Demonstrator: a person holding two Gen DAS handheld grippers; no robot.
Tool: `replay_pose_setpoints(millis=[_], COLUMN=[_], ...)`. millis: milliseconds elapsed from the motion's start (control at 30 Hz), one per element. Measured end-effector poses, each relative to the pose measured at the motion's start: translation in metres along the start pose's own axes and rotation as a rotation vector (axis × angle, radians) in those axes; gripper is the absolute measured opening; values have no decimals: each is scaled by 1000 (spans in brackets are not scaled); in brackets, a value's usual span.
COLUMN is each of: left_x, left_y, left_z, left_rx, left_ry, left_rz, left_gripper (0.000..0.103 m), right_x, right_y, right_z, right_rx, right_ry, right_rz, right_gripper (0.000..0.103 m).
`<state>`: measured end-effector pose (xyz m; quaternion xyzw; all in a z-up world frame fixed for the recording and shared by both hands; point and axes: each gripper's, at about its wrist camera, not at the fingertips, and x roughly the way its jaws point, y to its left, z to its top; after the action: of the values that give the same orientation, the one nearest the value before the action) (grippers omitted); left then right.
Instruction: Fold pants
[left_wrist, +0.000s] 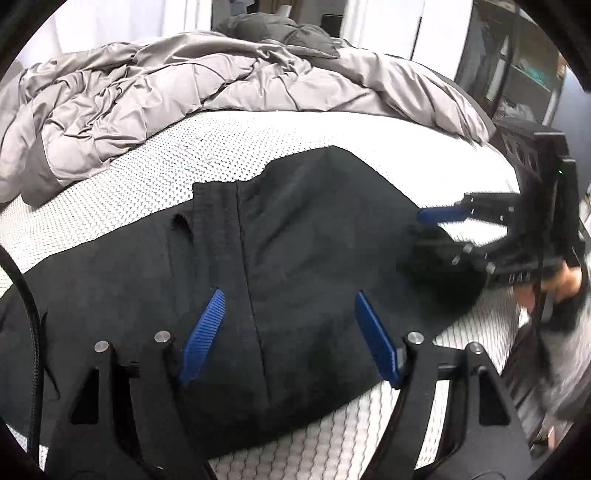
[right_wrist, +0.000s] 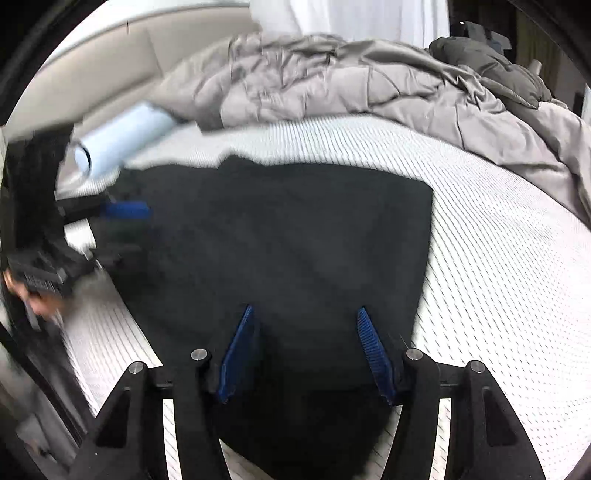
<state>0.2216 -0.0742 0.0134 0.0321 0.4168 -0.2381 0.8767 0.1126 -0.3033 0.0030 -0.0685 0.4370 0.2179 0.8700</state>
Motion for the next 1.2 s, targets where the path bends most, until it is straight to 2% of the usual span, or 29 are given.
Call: replay_pose_setpoints(millis=[133, 233, 333, 367, 433, 467, 533, 567, 633, 700, 767, 833, 900, 933, 1000, 1033, 1167, 1200], left_x=[42, 57, 53, 49, 47, 40, 26, 18, 7, 9, 27, 56, 77, 82, 78, 75, 66, 62], left_y=[-4, -6, -3, -3, -6, -7, -4, -1, 7, 13, 19, 31, 40, 43, 49, 51, 53, 53], left_z=[12, 9, 4, 1, -2, -3, 2, 7, 20, 32, 43, 45, 41, 37, 32, 30, 26, 26], left_rx=[-8, 41, 59, 52, 70, 84, 73, 50, -27, -67, -101, -160, -174, -173, -182, -185, -202, -207], left_ry=[96, 131, 125, 124, 121, 112, 74, 46, -22, -44, -17, 55, 112, 126, 105, 105, 101, 98], left_rz=[31, 65, 78, 104, 146, 158, 147, 128, 70, 49, 69, 62, 100, 107, 74, 84, 118, 129], left_gripper=[71, 71, 72, 78, 78, 78, 78, 78, 78, 78, 78, 76, 73, 73, 73, 73, 73, 72], right_x=[35, 67, 63, 58, 49, 45, 38, 32, 29, 34, 50, 68, 90, 95, 91, 87, 70, 67], right_y=[16, 36, 29, 23, 13, 11, 13, 13, 11, 14, 15, 18, 29, 35, 33, 27, -7, -11], right_z=[19, 21, 14, 11, 3, 0, -1, 1, 11, 24, 34, 40, 39, 37, 33, 31, 19, 18], right_rx=[0, -105, -126, -126, -134, -138, -134, -103, -43, -5, 4, -5, -90, -136, -145, -126, -52, -40], right_ry=[57, 129, 132, 128, 123, 114, 98, 82, 58, 34, 50, 87, 132, 127, 122, 125, 133, 124], right_rz=[-40, -144, -176, -212, -275, -278, -243, -152, -50, -35, -70, -94, -164, -190, -198, -206, -340, -335], right_gripper=[60, 59, 59, 59, 59, 59, 59, 59, 59, 59, 59, 60, 60, 61, 61, 61, 63, 64])
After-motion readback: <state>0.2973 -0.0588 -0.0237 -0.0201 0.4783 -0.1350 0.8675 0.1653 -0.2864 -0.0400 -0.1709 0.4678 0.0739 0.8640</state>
